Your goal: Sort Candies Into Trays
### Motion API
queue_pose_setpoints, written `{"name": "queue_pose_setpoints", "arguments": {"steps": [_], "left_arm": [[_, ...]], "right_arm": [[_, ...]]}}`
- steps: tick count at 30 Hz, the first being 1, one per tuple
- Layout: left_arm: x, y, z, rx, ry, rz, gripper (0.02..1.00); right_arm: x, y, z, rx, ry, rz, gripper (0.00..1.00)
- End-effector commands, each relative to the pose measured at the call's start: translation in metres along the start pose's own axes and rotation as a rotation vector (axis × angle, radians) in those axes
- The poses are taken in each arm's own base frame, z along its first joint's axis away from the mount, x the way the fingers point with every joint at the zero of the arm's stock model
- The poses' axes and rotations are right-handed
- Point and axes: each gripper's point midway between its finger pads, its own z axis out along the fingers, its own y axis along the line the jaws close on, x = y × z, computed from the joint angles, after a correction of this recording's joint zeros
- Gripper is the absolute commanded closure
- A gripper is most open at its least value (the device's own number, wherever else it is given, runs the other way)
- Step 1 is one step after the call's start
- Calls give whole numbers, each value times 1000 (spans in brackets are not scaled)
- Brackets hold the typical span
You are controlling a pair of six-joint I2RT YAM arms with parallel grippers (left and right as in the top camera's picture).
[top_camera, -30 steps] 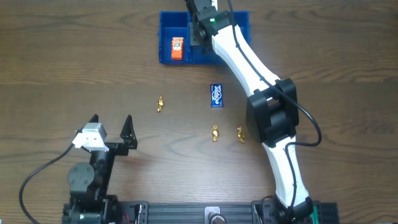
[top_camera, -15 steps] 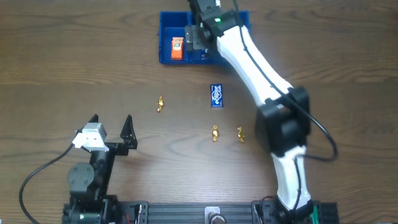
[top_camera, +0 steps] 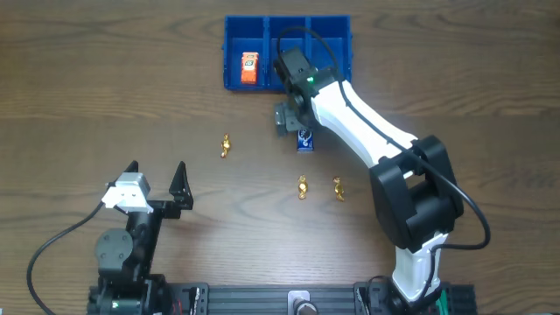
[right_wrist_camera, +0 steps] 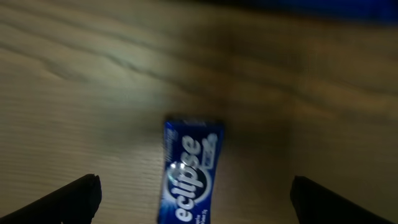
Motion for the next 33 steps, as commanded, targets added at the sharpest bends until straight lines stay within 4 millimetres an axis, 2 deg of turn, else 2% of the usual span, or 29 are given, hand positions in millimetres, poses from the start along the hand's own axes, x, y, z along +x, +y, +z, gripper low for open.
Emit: {"name": "queue_pose_setpoints", "arguments": {"steps": [1, 10, 27, 33], "left_arm": [[16, 1, 1, 5, 49, 6, 20], [16, 1, 1, 5, 49, 6, 20], [16, 1, 1, 5, 49, 6, 20], [16, 1, 1, 5, 49, 6, 20]], "right_arm": [[9, -4, 10, 0, 27, 47, 1], [24, 3, 37, -17, 104, 72, 77], [25, 4, 48, -13, 112, 94, 205], [24, 4, 49, -13, 108, 110, 408]]}}
